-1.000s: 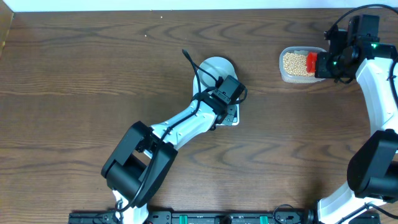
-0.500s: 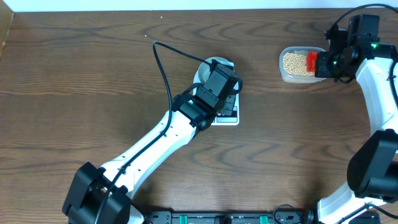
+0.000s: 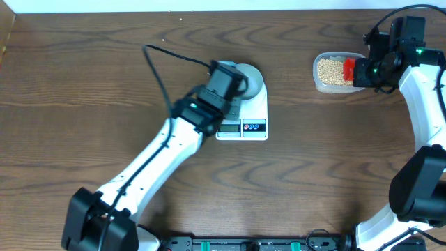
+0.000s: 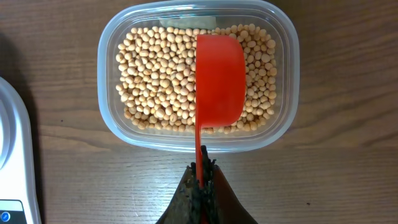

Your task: Scoop item into bowl and weigh 50g on scale

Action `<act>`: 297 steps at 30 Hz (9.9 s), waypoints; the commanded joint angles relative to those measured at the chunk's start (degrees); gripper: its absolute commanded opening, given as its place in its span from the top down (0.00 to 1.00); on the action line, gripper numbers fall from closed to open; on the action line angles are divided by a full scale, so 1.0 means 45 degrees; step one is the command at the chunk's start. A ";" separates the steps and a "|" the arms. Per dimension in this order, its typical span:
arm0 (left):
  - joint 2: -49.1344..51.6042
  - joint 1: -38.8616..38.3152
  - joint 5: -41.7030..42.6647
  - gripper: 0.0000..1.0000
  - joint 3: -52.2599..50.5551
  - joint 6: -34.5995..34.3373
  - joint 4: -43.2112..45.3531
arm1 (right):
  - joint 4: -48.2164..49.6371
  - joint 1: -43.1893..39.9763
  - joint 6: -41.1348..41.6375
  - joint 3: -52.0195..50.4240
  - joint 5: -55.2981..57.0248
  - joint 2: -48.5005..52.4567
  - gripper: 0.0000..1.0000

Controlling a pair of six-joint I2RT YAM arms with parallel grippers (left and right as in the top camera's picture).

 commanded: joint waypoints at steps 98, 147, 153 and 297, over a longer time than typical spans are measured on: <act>0.4711 -0.1661 0.1443 0.92 -0.0525 -0.0821 0.1972 | 0.2540 -0.0097 -0.1137 0.0209 0.0112 -0.0219 0.99; 0.5221 -0.1875 0.1583 0.93 -0.0782 -0.0899 0.1297 | 0.2550 -0.0097 -0.1137 0.0209 0.0117 -0.0219 0.99; 0.5357 -0.1875 0.1583 0.93 -0.0928 -0.0962 0.1122 | 0.2550 -0.0097 -0.1137 0.0209 0.0112 -0.0219 0.99; 0.3798 -0.1987 0.0816 0.93 -0.1394 0.1122 0.3167 | 0.2453 -0.0097 -0.1132 0.0209 0.0107 -0.0219 0.99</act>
